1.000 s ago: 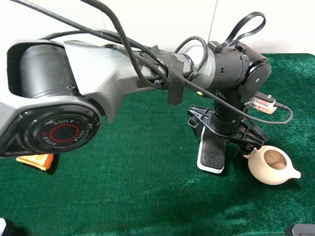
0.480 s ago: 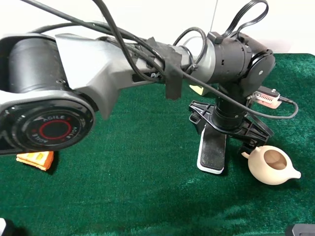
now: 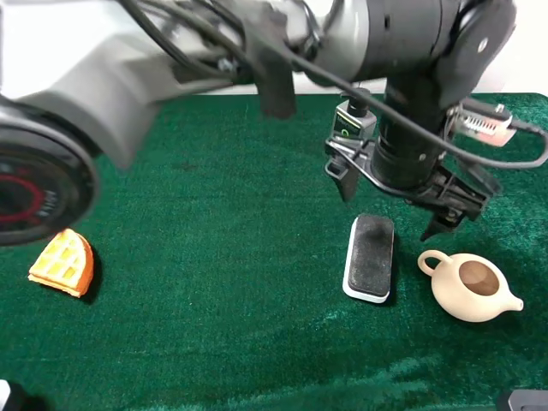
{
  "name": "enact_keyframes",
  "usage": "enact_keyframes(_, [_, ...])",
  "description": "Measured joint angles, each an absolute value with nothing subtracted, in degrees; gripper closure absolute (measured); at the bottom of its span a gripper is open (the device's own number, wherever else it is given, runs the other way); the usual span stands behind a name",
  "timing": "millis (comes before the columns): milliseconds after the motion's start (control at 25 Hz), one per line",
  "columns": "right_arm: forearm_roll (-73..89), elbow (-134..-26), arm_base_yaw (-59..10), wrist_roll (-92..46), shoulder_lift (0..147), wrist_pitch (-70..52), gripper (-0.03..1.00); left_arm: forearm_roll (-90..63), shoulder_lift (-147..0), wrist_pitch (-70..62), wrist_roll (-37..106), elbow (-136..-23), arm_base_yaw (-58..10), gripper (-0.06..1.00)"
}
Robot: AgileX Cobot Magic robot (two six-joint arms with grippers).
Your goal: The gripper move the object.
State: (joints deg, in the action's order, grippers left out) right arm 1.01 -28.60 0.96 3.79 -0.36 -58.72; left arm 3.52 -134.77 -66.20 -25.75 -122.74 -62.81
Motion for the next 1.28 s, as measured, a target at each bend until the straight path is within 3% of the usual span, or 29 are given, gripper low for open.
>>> enact_keyframes(920, [1.01, -28.6, 0.96, 3.79, -0.36, -58.29, 0.27, 4.37, -121.08, -66.59, -13.46, -122.81, -59.76, -0.01])
enact_keyframes(1280, [1.01, -28.6, 0.96, 3.79, -0.36, -58.29, 0.27, 4.47, -113.89, -66.59, -11.11, -115.58, -56.98, -0.01])
